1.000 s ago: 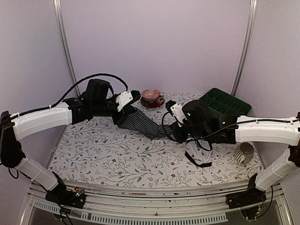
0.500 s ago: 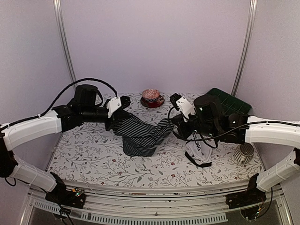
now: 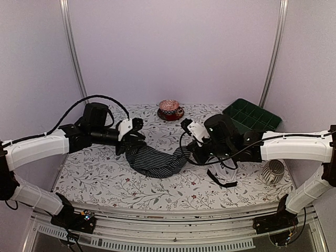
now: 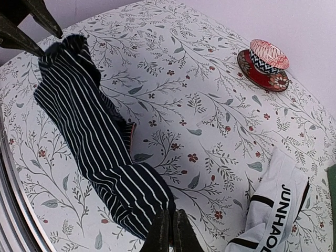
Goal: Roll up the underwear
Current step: Place the underwear at the center of the board.
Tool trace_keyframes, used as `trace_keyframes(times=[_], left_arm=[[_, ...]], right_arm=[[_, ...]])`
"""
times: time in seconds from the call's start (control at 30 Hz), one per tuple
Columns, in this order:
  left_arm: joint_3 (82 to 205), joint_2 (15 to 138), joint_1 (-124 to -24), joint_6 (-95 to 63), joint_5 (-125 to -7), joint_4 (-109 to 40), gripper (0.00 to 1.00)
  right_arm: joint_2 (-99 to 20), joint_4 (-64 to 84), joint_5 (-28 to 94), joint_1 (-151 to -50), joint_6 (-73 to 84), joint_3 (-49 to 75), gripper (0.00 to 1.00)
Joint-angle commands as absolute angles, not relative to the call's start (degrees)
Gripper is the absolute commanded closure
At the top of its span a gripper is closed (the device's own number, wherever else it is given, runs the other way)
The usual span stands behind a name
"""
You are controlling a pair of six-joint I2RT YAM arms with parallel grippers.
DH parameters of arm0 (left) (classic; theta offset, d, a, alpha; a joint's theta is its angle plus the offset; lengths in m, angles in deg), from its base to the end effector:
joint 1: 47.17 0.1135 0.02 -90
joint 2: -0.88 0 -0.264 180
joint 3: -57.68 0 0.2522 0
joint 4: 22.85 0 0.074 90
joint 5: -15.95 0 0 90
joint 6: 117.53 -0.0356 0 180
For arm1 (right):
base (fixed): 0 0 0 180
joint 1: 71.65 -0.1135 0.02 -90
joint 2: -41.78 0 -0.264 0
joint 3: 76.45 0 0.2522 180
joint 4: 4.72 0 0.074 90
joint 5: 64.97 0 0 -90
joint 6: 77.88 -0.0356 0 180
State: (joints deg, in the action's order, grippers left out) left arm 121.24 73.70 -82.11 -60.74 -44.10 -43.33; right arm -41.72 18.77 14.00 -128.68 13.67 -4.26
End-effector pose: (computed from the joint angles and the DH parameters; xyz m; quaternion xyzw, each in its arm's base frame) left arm 0.2210 -0.1761 0.2731 0.5756 0.6194 -0.2308 0.4815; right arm 0.1836 0.2705 0.2642 -0.3927 0.7911 0.1393 0.4478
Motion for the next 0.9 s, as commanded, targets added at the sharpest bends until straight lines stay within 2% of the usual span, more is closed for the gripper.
trace_keyframes(times=[0.0, 0.03, 0.13, 0.2, 0.37, 0.47, 0.63, 0.87], left_arm=[[119.0, 75.2, -80.9, -61.6, -40.1, -42.6, 0.73], [118.3, 75.6, -80.7, -61.6, -39.4, -42.4, 0.73], [117.0, 77.1, -80.7, -62.3, -37.5, -42.6, 0.82], [116.5, 78.4, -80.7, -62.5, -36.7, -42.9, 0.8], [115.1, 82.3, -81.4, -63.5, -38.3, -42.2, 0.47], [115.8, 85.0, -81.7, -62.4, -41.7, -40.5, 0.39], [121.5, 90.6, -81.2, -60.3, -42.9, -42.3, 0.38], [133.3, 100.6, -81.3, -63.3, -38.6, -55.7, 0.4]], right_arm=[[-43.7, 19.7, 15.7, -128.3, 13.6, -5.1, 0.98], [-43.9, 19.8, 15.8, -128.3, 13.5, -5.3, 0.98], [-45.0, 20.3, 16.0, -128.3, 12.9, -5.8, 0.98], [-45.5, 20.6, 17.2, -128.3, 12.7, -6.7, 0.98], [-45.7, 19.7, 20.7, -128.3, 13.9, -11.3, 0.98], [-45.8, 18.9, 21.6, -128.3, 14.4, -13.5, 0.98], [-46.7, 17.7, 23.5, -128.3, 14.7, -15.5, 0.98], [-49.9, 17.3, 23.6, -128.4, 14.8, -15.7, 0.98]])
